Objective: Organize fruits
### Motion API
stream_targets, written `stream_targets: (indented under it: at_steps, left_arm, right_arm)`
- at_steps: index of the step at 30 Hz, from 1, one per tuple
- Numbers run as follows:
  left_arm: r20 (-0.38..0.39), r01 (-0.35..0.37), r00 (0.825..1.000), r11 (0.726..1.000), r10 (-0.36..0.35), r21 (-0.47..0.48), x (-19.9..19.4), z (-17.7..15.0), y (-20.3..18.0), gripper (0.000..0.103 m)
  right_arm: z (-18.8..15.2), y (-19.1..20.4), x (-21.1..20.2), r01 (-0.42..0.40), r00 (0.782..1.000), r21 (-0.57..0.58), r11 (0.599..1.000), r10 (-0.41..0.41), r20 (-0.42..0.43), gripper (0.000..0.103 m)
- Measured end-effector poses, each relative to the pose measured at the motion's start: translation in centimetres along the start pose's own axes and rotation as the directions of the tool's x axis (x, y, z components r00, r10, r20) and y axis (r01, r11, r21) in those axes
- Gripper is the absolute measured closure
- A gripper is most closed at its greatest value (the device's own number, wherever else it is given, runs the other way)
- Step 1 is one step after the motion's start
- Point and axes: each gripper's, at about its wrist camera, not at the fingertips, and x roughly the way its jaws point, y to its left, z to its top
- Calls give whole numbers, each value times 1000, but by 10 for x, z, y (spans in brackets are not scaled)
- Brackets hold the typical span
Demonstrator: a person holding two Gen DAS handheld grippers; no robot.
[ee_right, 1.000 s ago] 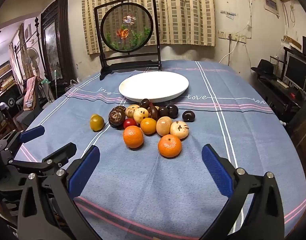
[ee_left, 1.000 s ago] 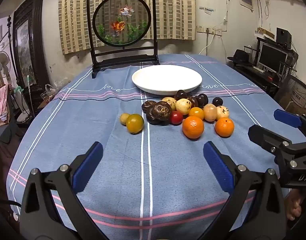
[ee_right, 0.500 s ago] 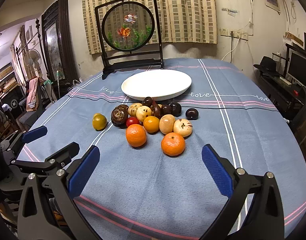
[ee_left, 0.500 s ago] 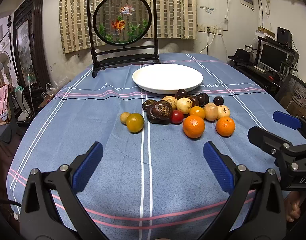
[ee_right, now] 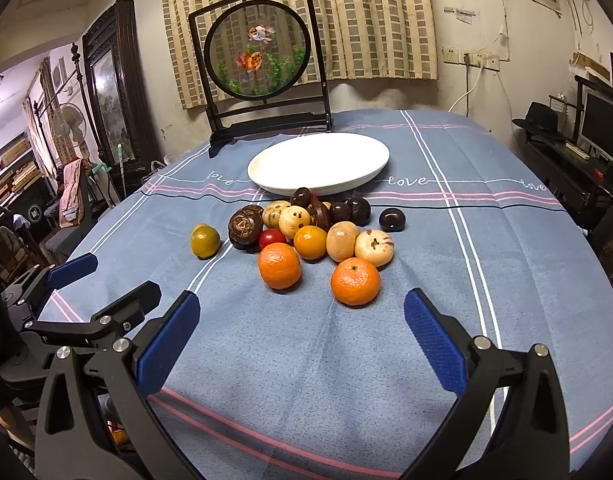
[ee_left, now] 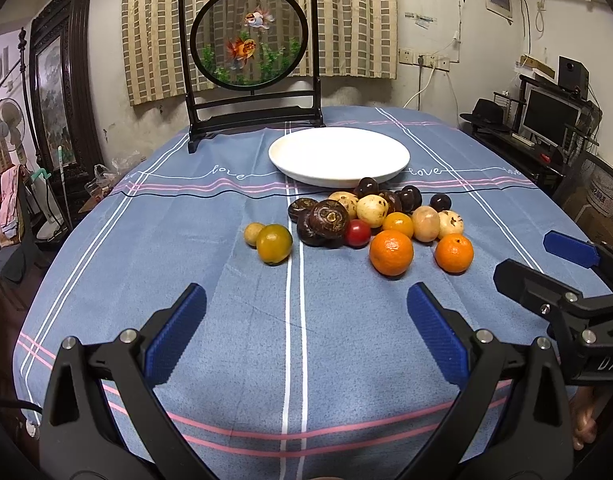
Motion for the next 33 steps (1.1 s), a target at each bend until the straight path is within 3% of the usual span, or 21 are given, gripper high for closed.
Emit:
stream_targets:
  at_steps: [23,30,33]
  left_arm:
    - [-17,-8,1000,1000,8,-5,1,-2,0,2]
    - [-22,-6,1000,1000,6,2,2,-2,-2,2]
    - [-27,2,1000,1000,-2,-3,3,-2,-1,2]
  right_arm:
    - [-2,1,-4,19,999,-14,1000,-19,50,1]
    - [-7,13,-18,35,988,-100,994,-19,152,1]
    - [-4,11,-13,24,993,-91,996,-14,114,1]
